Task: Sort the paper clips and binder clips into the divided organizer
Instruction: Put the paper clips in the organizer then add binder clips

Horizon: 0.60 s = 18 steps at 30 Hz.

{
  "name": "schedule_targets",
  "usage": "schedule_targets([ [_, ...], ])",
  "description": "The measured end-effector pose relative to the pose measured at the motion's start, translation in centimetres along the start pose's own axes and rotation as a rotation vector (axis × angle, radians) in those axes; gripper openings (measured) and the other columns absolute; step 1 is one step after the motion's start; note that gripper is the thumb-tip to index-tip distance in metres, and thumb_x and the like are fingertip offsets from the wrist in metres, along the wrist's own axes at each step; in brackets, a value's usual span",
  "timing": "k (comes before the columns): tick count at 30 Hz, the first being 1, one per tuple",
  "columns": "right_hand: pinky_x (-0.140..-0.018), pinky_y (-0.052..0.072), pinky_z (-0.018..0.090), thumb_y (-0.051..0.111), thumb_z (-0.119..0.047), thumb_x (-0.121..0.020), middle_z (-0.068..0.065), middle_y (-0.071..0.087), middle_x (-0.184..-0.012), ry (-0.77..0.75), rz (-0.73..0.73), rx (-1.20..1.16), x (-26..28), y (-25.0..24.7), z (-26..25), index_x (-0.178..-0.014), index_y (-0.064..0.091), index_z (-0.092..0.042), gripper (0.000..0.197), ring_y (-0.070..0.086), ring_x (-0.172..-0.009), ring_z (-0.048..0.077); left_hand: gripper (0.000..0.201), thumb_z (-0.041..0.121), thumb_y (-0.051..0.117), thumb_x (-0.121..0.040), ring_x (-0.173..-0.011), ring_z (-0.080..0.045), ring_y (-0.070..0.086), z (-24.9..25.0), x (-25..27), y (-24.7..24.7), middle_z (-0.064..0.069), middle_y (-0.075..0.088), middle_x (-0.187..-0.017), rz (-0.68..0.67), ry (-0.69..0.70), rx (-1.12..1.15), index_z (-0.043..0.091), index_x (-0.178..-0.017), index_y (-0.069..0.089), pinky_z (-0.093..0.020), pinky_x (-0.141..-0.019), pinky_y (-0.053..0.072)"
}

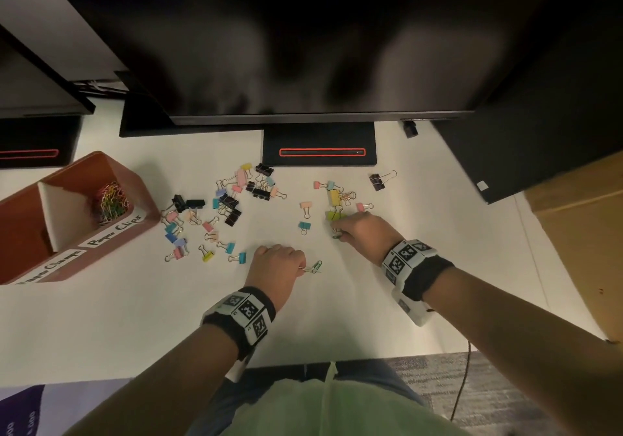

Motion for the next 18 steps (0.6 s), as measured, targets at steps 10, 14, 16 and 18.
schedule_targets([
  [10,-0.093,0.048,0.038,0.05,-0.014,-0.093,0.013,0.062,-0.118,0.05,0.016,-0.045,0.5,0.2,0.6,-0.105,0.066,-0.008,0.021,0.059,-0.107,0.03,0.013,0.026,0.05,-0.093,-0.095,-0.014,0.051,-0.6,-0.1,-0.7,0.006,0.06,-0.095,-0.018,0.022,0.191,0.02,-0.1,0.059,-0.029,-0.086,0.032],
  [14,-0.096,0.043,0.031,0.054,-0.014,-0.091,0.017,0.053,-0.134,0.039,-0.017,-0.083,1.7,0.9,0.7,-0.103,0.068,-0.007,0.02,0.054,-0.118,0.027,0.011,0.025,0.055,-0.09,-0.085,-0.011,0.048,-0.4,-0.1,-1.5,0.009,0.056,-0.085,-0.035,0.097,0.272,0.018,-0.097,0.06,-0.029,-0.085,0.037],
  [16,-0.094,0.042,0.03,0.056,-0.013,-0.089,0.014,0.062,-0.12,0.022,-0.017,-0.11,1.9,0.9,0.9,-0.101,0.068,-0.006,0.018,0.056,-0.113,0.026,0.011,0.024,0.056,-0.09,-0.085,-0.011,0.049,-0.2,-0.3,-1.7,0.007,0.058,-0.086,-0.037,0.109,0.291,0.019,-0.099,0.06,-0.031,-0.086,0.041],
  [18,-0.093,0.045,0.032,0.056,-0.013,-0.089,0.01,0.066,-0.109,0.014,-0.005,-0.106,2.1,0.6,1.2,-0.1,0.069,-0.007,0.017,0.058,-0.106,0.026,0.019,0.022,0.057,-0.089,-0.086,-0.013,0.051,-0.2,-0.3,-1.6,0.008,0.058,-0.086,-0.048,0.098,0.352,0.021,-0.108,0.059,-0.034,-0.087,0.044],
])
Point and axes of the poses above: each hand's wrist, its own x-axis away from the middle knuckle, its own y-axis out of the palm, z = x × y, the point moved 7 cm from there along -x, towards the middle knuckle
